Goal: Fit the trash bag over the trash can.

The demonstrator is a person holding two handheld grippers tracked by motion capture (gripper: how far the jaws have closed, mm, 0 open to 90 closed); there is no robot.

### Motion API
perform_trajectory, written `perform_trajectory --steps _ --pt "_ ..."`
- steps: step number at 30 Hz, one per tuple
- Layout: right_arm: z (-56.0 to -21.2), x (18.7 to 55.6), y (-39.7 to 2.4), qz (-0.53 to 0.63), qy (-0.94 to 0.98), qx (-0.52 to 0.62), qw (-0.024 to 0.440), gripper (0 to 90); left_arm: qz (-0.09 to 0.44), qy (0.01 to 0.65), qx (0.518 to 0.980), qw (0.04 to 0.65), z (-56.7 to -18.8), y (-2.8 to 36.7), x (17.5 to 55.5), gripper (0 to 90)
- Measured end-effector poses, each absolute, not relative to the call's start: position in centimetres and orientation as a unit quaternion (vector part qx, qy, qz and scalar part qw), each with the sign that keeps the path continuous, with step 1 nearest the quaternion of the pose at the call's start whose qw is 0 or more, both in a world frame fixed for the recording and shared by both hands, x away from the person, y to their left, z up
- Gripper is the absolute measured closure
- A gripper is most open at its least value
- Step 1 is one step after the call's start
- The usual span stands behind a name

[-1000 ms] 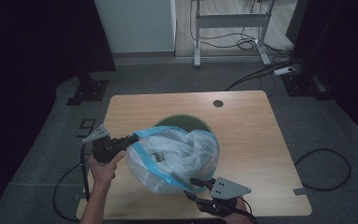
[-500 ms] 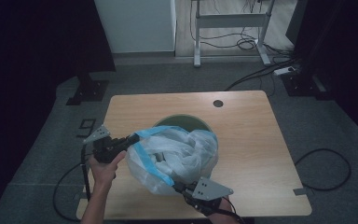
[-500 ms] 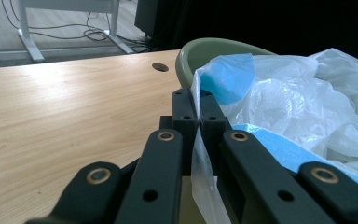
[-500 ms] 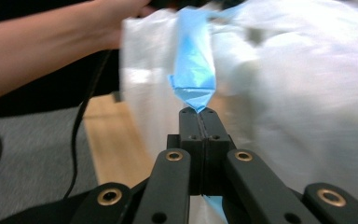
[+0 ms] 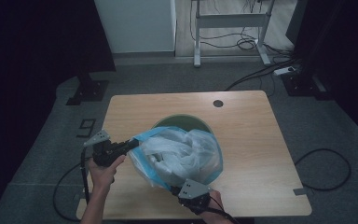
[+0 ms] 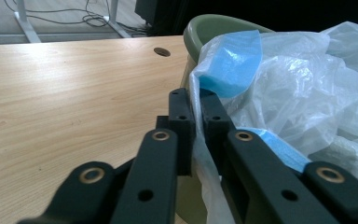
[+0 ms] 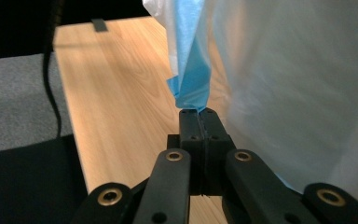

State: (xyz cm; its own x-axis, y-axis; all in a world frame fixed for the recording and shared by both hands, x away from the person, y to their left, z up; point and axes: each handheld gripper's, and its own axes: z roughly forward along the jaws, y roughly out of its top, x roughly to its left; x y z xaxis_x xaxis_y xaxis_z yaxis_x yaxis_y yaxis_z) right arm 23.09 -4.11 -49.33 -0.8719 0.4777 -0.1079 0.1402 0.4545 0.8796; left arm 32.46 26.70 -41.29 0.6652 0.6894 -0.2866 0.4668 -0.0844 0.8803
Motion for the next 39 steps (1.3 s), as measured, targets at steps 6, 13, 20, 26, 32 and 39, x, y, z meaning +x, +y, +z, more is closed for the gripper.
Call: perform_trajectory --steps 6,13,20,26,32,39 --pt "-49.6 23.5 -5.5 0.494 0.828 0.208 0.166 89.0 0.134 0.37 0.736 0.55 -39.6 26.2 32.1 49.8" --pt "-49.2 23.6 -6.1 0.506 0.82 0.214 0.158 88.5 0.143 0.34 0.754 0.544 -37.2 24.9 32.3 35.1" --pt "-49.1 23.2 -6.4 0.516 0.815 0.215 0.155 79.0 0.119 0.328 0.781 0.518 -37.1 23.2 34.6 39.2" --pt "-47.4 21.5 -7.9 0.551 0.788 0.217 0.169 58.3 0.108 0.321 0.8 0.496 -37.9 22.6 35.4 61.6" --pt "-44.2 20.2 -10.4 0.58 0.763 0.209 0.195 54.0 0.116 0.335 0.789 0.501 -38.2 22.8 35.5 78.2" --pt "-39.9 23.7 -14.9 0.578 0.728 0.267 0.253 47.9 0.131 0.343 0.773 0.517 -37.9 22.8 35.3 82.3"
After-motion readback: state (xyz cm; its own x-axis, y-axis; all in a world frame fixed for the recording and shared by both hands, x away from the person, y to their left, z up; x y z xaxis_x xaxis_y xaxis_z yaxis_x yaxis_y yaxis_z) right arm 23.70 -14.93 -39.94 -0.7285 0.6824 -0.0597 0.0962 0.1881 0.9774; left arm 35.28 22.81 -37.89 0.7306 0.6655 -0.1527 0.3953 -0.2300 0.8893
